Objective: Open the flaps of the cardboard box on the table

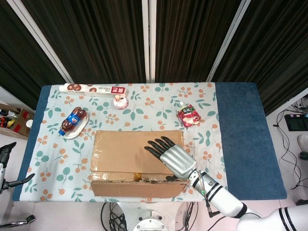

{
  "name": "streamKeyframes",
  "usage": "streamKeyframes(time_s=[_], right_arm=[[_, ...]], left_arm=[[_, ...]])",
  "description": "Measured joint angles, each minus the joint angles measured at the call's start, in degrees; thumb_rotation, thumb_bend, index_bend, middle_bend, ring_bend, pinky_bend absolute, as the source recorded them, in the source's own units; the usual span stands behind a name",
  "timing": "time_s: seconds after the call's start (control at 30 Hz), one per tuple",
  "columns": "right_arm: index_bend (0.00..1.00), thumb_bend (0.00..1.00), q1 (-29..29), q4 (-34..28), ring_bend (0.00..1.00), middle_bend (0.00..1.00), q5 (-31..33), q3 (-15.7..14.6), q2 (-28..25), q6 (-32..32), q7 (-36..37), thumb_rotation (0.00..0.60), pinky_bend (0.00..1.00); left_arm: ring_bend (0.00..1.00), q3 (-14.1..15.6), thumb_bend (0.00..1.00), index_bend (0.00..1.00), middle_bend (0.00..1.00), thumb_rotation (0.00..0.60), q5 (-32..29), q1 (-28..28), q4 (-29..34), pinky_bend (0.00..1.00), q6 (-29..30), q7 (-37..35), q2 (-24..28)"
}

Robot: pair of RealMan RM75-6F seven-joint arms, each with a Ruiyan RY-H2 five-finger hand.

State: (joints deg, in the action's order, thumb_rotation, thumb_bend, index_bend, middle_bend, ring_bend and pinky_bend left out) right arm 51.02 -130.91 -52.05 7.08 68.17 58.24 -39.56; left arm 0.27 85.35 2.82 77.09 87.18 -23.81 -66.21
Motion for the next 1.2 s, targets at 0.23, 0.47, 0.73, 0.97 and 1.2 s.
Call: streamKeyframes(time_s=[0.23,0.47,0.73,0.97,1.2], right_arm=[[0.0,0.0,1.96,1.64,0.0,0.0,3.07,-0.99,3.55,2.79,-3.76,0.6,0.0],[0.0,0.0,2.98,3.41,0.0,0.0,3.96,-1.61,6.27,6.16,-6.79,0.6,0.0],[0.0,0.01,2.4,3.35,0.0,0.0,1.53,0.0,5.95,9.55,-5.33,0.6,0.0],[0.0,0.02,1.32,3.93,0.0,0.0,-0.79,2.31,3.94,11.08,-2.0,0.6,0.0],[0.0,0.03,1.59,6.29,0.0,0.0,-1.29,6.3,2.42,11.56,0.64,0.6,0.0]], left_arm=[[0.07,-0.25,0.0,0.0,0.08,0.418,-0.05,-0.4,-1.09,0.16,-0.29,-1.31,-0.2],[0.07,-0.39,0.0,0.0,0.08,0.417,0.18,-0.62,-1.96,0.16,-0.63,-2.3,-0.35],[0.07,-0.66,0.0,0.0,0.08,0.421,0.31,-0.89,-2.22,0.16,-0.68,-3.41,-0.19],[0.07,-0.73,0.0,0.0,0.08,0.419,0.69,-0.96,-2.13,0.16,-0.79,-3.97,0.0],[0.07,-0.79,0.0,0.0,0.08,0.423,0.51,-1.1,-2.81,0.16,-1.2,-4.98,-0.09]])
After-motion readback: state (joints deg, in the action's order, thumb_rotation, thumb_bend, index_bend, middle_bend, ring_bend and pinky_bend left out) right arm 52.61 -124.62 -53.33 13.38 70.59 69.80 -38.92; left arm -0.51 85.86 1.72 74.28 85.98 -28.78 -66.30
